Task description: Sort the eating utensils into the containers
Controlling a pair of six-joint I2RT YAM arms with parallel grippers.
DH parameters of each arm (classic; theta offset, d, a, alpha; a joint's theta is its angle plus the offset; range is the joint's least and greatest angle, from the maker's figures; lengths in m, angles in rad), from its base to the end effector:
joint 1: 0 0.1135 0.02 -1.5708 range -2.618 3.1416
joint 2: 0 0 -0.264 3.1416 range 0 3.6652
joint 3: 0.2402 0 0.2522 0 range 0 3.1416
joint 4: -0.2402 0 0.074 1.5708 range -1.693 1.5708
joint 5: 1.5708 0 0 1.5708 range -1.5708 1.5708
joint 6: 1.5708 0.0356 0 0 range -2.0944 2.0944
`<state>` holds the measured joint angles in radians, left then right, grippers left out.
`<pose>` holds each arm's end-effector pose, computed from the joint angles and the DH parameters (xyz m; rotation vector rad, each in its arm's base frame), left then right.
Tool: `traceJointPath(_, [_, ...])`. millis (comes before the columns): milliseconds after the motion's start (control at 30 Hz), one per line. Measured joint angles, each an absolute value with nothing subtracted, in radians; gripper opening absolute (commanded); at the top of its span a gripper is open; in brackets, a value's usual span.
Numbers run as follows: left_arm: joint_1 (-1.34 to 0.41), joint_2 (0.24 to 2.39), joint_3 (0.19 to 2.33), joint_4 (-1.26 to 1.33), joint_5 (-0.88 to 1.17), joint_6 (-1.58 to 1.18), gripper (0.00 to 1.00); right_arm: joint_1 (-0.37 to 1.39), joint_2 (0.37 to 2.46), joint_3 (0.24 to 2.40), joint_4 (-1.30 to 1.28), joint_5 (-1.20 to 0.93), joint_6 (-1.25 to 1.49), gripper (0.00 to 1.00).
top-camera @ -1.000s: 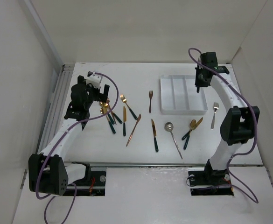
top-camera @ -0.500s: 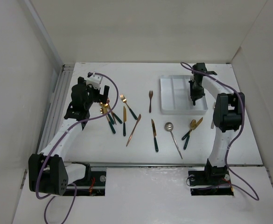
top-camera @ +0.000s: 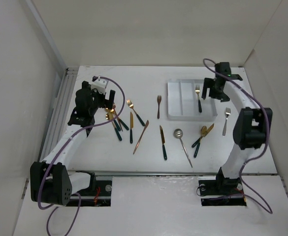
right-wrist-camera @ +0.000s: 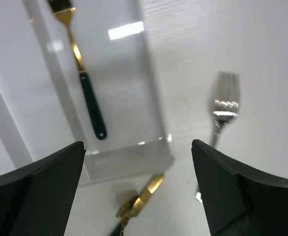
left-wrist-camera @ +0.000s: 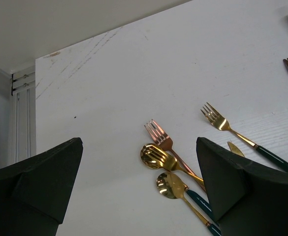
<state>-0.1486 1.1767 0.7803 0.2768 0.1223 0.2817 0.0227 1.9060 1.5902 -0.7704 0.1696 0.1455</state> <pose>0.2726 -0.0452 0.3050 0.4497 1.6286 -0.0036 0.4092 0.0033 0.2472 0.2174 2.6319 -0.1688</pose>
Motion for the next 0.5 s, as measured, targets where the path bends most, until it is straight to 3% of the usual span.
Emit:
traceJointPath(67, [-0.149, 1.177, 0.78, 0.279, 0.121, 0.282, 1.0, -0.039, 1.776, 1.528, -0.758, 0.165, 0.191, 0.76])
traceJointPath(167, [-0.149, 1.177, 0.78, 0.29, 0.116, 0.282, 1.0, -0.18, 1.64, 1.457, -0.732, 0.165, 0.241, 0.63])
traceJointPath(300, [-0.149, 1.177, 0.774, 0.314, 0.11, 0.282, 1.0, -0.3, 1.619, 1.361, -0.733, 0.196, 0.279, 0.6])
traceJointPath(500, [-0.149, 1.175, 0.746, 0.326, 0.104, 0.282, 1.0, -0.277, 1.787, 1.253, -0.748, 0.202, 0.289, 0.6])
